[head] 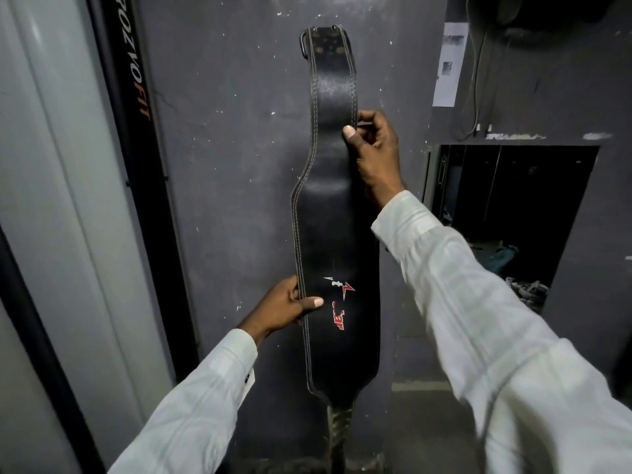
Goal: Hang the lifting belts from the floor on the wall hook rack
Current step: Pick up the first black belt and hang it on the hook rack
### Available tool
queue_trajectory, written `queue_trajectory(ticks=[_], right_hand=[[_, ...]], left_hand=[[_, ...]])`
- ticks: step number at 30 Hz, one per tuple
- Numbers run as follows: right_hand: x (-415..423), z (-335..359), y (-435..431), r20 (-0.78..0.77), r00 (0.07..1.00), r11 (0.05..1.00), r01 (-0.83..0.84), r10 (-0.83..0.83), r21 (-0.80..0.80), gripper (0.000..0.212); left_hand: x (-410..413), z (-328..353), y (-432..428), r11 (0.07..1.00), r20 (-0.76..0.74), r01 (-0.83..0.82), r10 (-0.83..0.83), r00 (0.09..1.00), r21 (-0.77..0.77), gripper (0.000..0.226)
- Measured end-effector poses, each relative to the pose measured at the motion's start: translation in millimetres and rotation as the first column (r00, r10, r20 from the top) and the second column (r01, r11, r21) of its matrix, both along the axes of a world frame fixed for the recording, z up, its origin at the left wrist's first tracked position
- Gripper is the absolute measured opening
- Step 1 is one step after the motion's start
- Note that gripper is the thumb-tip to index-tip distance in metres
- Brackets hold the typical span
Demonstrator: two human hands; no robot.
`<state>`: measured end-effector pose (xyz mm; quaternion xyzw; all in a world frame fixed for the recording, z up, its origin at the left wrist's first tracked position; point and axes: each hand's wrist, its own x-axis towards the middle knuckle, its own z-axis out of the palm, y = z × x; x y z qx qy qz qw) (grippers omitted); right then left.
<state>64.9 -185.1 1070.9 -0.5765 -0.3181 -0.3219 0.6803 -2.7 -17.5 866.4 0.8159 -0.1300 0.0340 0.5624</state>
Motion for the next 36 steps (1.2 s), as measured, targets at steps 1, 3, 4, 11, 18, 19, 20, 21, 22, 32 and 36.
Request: queue_trajectory(ticks=[1,3,4,11,18,19,20,21,22,32,36], right_hand=[[-2,3,-2,-0.007,1.000,1.000,0.004,-0.004,0.002,0.021],[-3,11,-6,-0.009,1.000,1.000,-0.007,0.007,0.003,0.020],[-4,15,-10,-0.007,1.000,1.000,-0.012,0.012,0.006,0.019],[-8,-1,-27,-0.021,0.998,0.999,-0.052,0.052,-0.003,0.019],[-9,-28,-29,-0.118,0.971,0.978,-0.208,0.207,0.009,0.019],[-9,-28,-31,-0.163,0.950,0.964,-0.264,0.265,0.028,0.016],[-10,-24,-34,-0.207,0.932,0.954,-0.295,0.298,0.043,0.013],[-11,-16,-39,-0.250,0.921,0.954,-0.297,0.299,0.048,0.010],[-11,-7,-43,-0.294,0.914,0.960,-0.279,0.278,0.041,0.009],[-2,-35,-67,-0.360,0.918,0.962,-0.233,0.169,-0.142,0.017],[5,-56,-72,-0.433,0.883,0.868,-0.349,0.180,-0.352,0.008]], left_hand=[[-2,-5,-1,1.000,-0.028,0.018,-0.017,0.999,0.021,0.027],[-6,-17,-6,0.997,-0.058,0.015,-0.011,0.998,0.073,0.021],[-7,-21,-9,0.997,-0.059,-0.001,0.006,0.998,0.079,0.018],[14,50,-22,0.967,0.055,-0.062,0.078,0.995,-0.248,0.085],[32,180,-60,0.938,0.515,-0.116,0.280,0.810,-0.328,0.037],[35,179,-61,0.940,0.526,-0.132,0.289,0.800,-0.315,0.038],[37,176,-63,0.946,0.535,-0.140,0.283,0.796,-0.292,0.039],[37,170,-68,0.952,0.541,-0.139,0.272,0.796,-0.273,0.040],[36,162,-72,0.958,0.539,-0.140,0.258,0.802,-0.251,0.040],[47,199,-78,0.867,0.284,-0.163,0.324,0.902,-0.472,0.023],[59,181,-74,0.873,0.337,-0.230,0.392,0.856,-0.430,0.008]])
